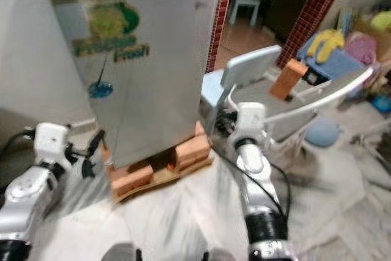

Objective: Restocking fridge

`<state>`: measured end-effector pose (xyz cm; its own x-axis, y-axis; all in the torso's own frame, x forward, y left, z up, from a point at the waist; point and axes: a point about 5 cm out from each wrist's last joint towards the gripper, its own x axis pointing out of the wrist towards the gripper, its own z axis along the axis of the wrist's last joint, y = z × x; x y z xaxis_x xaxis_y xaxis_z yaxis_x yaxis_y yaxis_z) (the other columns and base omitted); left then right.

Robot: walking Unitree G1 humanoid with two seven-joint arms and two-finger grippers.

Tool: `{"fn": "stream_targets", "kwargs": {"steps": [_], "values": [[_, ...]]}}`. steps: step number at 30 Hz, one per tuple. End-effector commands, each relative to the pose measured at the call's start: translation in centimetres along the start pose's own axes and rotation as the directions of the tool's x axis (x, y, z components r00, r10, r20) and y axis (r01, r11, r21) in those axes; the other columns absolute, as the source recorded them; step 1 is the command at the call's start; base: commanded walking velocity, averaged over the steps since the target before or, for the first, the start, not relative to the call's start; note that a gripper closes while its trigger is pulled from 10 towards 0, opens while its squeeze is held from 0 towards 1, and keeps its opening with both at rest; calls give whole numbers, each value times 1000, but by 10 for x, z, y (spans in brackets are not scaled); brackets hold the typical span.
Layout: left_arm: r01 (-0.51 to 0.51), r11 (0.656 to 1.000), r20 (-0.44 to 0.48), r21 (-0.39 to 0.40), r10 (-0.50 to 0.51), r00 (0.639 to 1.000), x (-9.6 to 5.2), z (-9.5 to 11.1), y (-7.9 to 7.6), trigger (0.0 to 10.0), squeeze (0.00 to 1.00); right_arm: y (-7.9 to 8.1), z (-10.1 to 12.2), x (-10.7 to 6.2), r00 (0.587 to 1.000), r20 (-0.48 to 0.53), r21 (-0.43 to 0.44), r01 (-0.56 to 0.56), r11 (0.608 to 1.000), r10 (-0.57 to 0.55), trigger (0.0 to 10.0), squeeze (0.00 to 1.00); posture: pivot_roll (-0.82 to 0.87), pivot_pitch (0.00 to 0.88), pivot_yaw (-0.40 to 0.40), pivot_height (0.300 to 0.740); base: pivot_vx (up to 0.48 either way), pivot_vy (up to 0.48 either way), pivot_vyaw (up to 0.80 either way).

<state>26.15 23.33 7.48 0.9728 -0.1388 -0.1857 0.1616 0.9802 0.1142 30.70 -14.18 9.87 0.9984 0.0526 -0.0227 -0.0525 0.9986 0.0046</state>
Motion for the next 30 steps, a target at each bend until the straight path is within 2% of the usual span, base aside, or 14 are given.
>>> {"fn": "stream_targets", "kwargs": {"steps": [1,10,19,26,29,30], "values": [[24,1000,9,2,-24,1000,4,2,-8,10000,0,-12,9,2,999,36,-5,30,1000,-30,10000,0,145,0,-57,740,0,480,0],[15,1000,23,-3,-15,1000,3,1,-5,10000,0,-11,8,3,999,36,5,29,1000,-29,10000,0,145,0,-62,740,0,480,0],[2,1000,28,-17,-1,1000,5,3,-3,10000,0,-13,9,3,999,39,3,29,1000,-29,10000,0,141,0,-61,740,0,442,-740],[-21,1000,57,-12,22,998,3,6,3,10000,0,-12,8,4,999,35,5,30,1000,-30,10000,0,147,0,-64,740,0,0,-58],[-19,1000,62,-13,20,998,3,6,4,10000,0,-10,12,5,999,39,12,28,1000,-28,10000,0,144,0,-59,740,0,0,-667],[-18,1000,60,-14,19,998,3,6,4,10000,0,-9,14,6,998,54,-9,22,1000,-21,10000,0,140,0,-56,740,0,262,-800]]}}
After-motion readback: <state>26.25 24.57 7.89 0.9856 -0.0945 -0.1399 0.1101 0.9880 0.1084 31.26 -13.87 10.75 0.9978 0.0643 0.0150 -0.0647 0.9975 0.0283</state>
